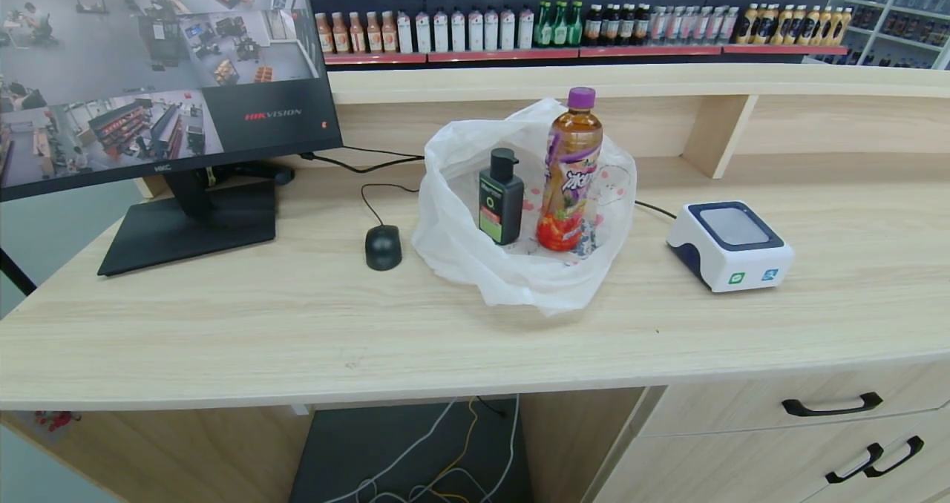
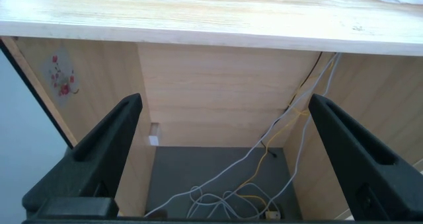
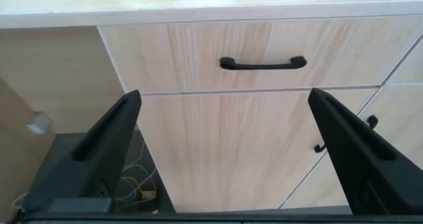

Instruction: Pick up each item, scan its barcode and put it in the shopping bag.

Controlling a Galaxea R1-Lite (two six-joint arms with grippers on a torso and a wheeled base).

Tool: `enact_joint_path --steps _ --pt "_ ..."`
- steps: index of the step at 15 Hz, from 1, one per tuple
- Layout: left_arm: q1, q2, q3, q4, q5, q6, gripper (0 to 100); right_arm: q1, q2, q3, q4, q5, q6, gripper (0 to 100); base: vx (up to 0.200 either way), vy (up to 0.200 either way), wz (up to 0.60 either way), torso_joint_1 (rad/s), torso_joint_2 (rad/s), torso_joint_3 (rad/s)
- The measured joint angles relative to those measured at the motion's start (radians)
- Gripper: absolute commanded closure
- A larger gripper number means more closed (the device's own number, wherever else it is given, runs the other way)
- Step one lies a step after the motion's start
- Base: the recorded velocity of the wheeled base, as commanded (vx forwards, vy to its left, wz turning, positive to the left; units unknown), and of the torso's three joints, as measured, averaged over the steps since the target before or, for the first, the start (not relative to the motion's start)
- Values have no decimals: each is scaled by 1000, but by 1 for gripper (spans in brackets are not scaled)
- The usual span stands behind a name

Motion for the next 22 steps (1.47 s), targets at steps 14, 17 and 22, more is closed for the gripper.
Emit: enact_joint_path --steps 14,17,22 --pt "1 0 0 0 0 0 0 0 -18 2 1 0 22 0 -29 -86 0 5 2 0" --pt "1 0 0 0 0 -3 0 -1 -18 2 0 0 20 0 0 -200 0 1 -1 1" --pt "1 0 0 1 0 -5 0 -1 -18 2 0 0 20 0 0 -200 0 3 0 5"
